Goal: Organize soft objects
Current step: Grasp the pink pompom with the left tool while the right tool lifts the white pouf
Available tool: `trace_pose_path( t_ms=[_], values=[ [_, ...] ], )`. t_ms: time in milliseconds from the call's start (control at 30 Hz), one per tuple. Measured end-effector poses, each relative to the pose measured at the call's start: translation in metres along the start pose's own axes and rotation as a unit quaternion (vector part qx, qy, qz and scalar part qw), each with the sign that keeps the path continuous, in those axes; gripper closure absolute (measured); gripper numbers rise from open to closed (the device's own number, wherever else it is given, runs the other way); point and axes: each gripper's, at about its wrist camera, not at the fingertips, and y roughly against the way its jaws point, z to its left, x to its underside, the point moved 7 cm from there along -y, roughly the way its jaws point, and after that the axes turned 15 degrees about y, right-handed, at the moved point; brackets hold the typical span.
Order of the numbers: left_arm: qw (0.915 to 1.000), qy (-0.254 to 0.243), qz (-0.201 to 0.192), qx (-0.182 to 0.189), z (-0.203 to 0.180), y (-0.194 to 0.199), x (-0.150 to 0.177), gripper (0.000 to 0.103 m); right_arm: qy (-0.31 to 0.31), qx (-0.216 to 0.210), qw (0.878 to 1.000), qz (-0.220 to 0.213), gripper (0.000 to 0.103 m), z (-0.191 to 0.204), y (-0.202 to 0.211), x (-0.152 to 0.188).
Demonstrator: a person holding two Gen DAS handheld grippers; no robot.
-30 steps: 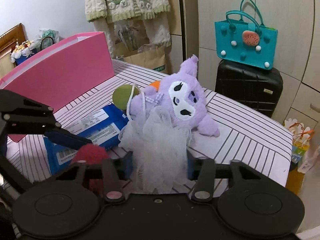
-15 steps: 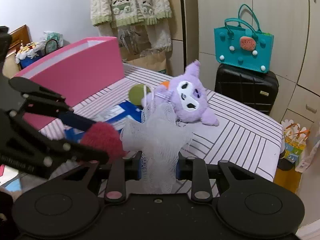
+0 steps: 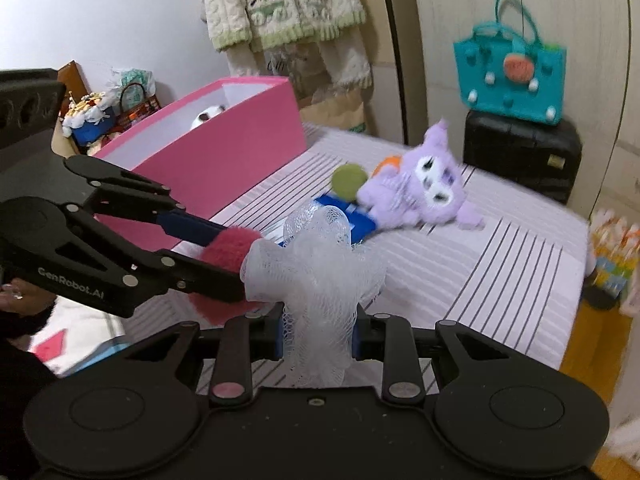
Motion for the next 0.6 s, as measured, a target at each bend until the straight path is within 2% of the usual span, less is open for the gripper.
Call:
trace_pose_path(
  t_ms=[100,267,400,600],
  values=[
    [0.9998,0.005,0.019,0.005,0.002,0.008,0.005,0.061,-0.030,-0.025,0.999,0.029,0.070,0.007,0.001,0.003],
    [0.9992,0.014,0.037,0.006,0.005,0.025,0.014,0.061,-0.070,-0.067,0.994,0.046,0.070,0.019,0.003,0.006],
    [0.9979,0.017,0.059,0.020,0.004,0.040,0.019,0.061,-0.068,-0.083,0.993,0.058,0.070,0.034,0.008,0.001],
    [0.9960,0.006,0.088,0.010,0.006,0.064,0.028,0.061,-0.059,-0.116,0.989,0.071,0.070,0.059,0.018,-0.014]
  ],
)
